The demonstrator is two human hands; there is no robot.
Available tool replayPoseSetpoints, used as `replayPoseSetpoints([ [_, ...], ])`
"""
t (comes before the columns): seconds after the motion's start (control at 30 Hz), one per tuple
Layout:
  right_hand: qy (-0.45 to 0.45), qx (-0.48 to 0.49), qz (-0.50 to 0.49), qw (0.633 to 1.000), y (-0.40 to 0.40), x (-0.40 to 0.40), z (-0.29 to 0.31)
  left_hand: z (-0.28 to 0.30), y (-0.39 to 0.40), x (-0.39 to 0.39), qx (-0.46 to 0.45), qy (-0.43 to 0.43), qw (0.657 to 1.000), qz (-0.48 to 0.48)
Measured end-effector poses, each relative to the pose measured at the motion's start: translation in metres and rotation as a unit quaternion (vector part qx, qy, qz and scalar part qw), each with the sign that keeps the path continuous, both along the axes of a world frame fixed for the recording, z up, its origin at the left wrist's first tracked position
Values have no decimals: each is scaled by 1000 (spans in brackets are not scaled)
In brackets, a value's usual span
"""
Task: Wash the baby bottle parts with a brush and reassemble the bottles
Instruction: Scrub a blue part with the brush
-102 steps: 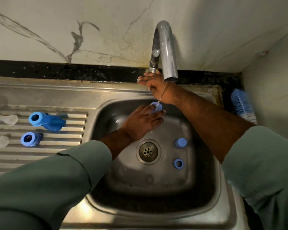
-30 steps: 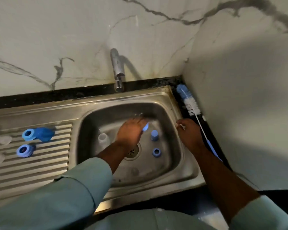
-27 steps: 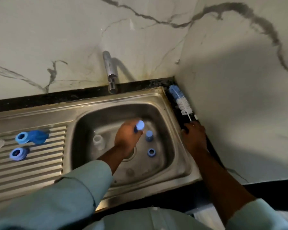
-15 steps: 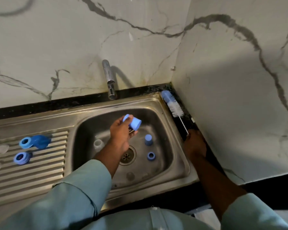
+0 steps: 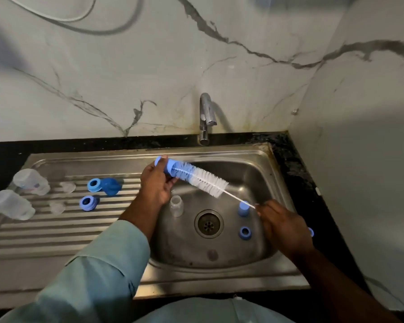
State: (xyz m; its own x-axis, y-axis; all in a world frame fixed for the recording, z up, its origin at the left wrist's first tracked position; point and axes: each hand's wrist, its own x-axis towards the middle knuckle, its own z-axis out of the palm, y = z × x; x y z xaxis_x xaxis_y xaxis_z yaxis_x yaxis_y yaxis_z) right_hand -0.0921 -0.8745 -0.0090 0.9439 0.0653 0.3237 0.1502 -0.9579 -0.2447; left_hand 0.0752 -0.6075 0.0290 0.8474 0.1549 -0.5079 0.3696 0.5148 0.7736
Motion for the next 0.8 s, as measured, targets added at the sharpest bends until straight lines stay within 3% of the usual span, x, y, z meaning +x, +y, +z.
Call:
replayPoseSetpoints([
  [0.17, 66, 46, 7, 997, 22, 9, 18, -1, 11, -8, -30, -59, 998, 3],
  [0.23, 165, 146, 9, 975, 31, 7, 25, -1, 17, -9, -57, -81, 995, -3],
  [0.27, 248, 263, 16, 932, 34, 7, 31, 0, 20, -10, -75, -92, 993, -7],
  [0.3, 325, 383, 24, 864, 36, 6, 38, 1, 24, -12, -99, -104, 990, -15],
  [0.37, 367, 475, 10, 800, 36, 9, 47, 2, 33, -10, -146, -126, 978, -76],
  [0.4, 351, 466, 12, 812, 35, 8, 48, 3, 38, -11, -164, -135, 971, -105],
  [0.43, 307, 417, 31, 855, 35, 5, 51, 5, 40, -13, -160, -135, 970, -120],
  [0.47, 202, 277, 48, 938, 35, 5, 51, 11, 41, -16, -135, -124, 976, -117],
  [0.5, 84, 92, 52, 991, 33, 6, 52, 16, 40, -16, -78, -99, 987, -94],
  [0.53, -16, -54, 64, 996, 32, 5, 52, 18, 38, -16, -14, -63, 996, -60],
  [0.6, -117, -174, 107, 972, 33, 7, 59, 15, 37, -14, 75, -2, 997, 14],
  [0.67, -161, -192, 137, 958, 35, 13, 66, 14, 36, -17, 56, 34, 998, 9],
  [0.73, -161, -193, 147, 957, 36, 20, 65, 14, 35, -20, -37, 32, 999, -22],
  [0.8, -134, -174, 126, 967, 37, 29, 61, 14, 35, -22, -83, 4, 996, 7],
])
